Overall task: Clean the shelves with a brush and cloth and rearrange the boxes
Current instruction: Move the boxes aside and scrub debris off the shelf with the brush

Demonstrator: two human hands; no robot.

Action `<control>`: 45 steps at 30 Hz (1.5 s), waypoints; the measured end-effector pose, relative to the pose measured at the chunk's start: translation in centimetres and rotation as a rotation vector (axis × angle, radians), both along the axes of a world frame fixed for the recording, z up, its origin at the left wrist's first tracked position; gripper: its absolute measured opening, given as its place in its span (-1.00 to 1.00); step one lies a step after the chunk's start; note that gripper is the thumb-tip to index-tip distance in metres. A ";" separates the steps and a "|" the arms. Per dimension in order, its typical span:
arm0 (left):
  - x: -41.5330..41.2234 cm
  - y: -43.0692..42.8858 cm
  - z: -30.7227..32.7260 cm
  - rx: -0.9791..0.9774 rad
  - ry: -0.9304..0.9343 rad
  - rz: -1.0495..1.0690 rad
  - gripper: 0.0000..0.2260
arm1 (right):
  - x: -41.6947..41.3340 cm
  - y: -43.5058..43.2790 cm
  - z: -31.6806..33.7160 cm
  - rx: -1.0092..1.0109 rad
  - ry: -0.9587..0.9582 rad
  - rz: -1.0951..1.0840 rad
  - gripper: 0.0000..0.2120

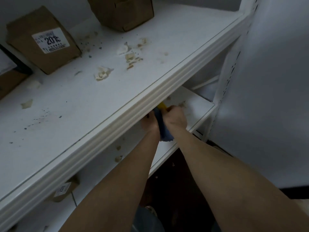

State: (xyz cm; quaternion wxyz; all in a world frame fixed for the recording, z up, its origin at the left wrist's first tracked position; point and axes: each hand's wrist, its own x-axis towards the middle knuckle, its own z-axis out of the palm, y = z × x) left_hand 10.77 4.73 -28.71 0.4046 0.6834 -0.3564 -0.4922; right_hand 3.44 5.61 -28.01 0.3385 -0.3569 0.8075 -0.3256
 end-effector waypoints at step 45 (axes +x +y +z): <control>8.6 0.2 -5.8 -0.255 0.245 0.207 -0.86 | 9.0 -1.7 -7.8 -0.602 0.233 0.054 -0.69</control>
